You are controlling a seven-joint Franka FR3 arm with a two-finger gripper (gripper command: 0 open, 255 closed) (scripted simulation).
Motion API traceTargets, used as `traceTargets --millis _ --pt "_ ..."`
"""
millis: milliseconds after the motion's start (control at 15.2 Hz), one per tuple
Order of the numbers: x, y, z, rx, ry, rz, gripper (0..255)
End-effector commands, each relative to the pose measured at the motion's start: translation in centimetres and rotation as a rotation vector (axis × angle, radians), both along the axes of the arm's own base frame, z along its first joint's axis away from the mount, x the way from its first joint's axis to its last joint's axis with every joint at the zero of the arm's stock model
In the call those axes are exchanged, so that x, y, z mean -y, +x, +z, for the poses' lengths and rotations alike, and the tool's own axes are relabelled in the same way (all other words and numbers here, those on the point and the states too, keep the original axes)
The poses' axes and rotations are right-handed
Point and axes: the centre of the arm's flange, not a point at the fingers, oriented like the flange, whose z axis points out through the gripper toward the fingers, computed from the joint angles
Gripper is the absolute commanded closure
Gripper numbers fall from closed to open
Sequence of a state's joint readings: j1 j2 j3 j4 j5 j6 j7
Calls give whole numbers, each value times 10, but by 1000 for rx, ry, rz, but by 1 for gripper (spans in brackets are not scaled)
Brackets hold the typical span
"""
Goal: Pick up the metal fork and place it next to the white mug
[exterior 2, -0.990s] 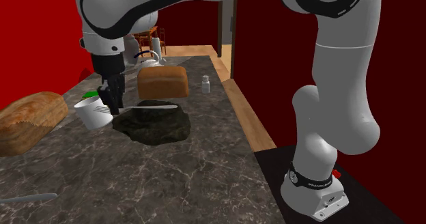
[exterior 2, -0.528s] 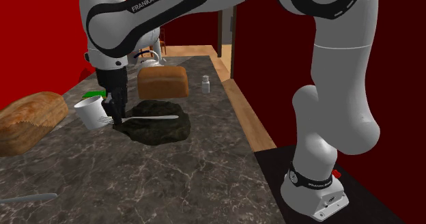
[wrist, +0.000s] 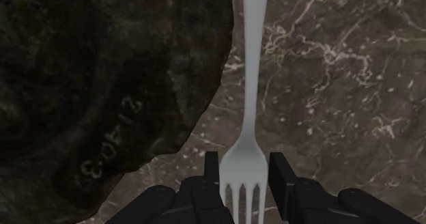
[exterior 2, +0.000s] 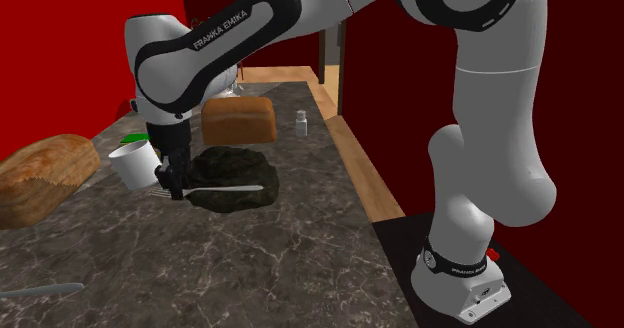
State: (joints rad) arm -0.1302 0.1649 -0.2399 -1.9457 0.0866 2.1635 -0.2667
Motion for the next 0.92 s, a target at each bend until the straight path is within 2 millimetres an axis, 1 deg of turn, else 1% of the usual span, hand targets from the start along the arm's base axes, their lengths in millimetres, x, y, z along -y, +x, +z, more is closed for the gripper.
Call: traceTargets --millis 0,660,858 --pt "0 0 -10 1 0 0 255" --pt "0 0 -63 1 0 0 255" --pt "0 0 -64 1 0 0 255"
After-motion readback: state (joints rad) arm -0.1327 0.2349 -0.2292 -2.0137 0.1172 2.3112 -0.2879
